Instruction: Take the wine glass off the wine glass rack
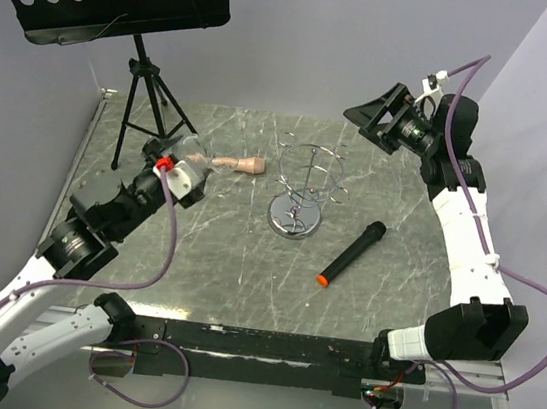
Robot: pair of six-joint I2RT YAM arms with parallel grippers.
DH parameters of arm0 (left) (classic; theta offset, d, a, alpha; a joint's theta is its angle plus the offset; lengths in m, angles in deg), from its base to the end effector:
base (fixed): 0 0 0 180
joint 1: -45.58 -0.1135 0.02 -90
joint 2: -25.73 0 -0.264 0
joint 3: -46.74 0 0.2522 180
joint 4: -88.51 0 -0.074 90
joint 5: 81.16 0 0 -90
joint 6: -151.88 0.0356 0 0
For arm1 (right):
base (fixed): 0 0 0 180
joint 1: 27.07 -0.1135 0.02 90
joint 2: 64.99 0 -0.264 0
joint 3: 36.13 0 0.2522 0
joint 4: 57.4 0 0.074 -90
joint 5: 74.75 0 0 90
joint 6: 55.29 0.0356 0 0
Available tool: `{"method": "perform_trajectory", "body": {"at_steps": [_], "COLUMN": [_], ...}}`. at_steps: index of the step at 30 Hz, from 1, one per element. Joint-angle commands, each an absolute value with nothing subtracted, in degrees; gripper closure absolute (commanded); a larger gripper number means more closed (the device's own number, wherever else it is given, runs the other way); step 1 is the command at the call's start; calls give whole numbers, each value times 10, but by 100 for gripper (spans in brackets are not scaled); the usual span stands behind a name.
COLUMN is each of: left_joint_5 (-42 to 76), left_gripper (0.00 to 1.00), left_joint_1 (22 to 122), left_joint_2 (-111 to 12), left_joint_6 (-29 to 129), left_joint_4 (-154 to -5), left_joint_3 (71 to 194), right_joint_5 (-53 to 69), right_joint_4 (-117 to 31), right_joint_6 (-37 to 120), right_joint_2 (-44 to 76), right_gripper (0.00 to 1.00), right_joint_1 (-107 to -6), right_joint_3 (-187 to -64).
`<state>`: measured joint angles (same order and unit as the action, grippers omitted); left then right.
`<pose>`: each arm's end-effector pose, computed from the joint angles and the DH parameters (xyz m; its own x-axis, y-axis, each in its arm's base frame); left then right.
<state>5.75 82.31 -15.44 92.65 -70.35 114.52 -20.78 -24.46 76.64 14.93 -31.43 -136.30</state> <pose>0.1260 -0.0916 0.4107 0.3492 0.3769 -0.8579 0.4371 0.7444 0.5048 0.3082 0.0445 0.4381 -0.5864 0.4973 -0.6394 -0.3251 0.5786 0.7480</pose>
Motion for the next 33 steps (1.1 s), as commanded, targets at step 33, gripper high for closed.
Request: {"method": "perform_trajectory", "body": {"at_steps": [33], "left_joint_5": [-55], "left_gripper": [99], "left_joint_1": [465], "left_joint_2": [-214], "left_joint_6": [631], "left_joint_4": [-995], "left_joint_3": [937], "right_joint_5": [-114], "right_joint_4": [-134], "right_joint_6": [551], "right_joint_2": [116], "right_gripper": [10], "right_joint_1": [-304], "right_joint_3": [-1408]}}
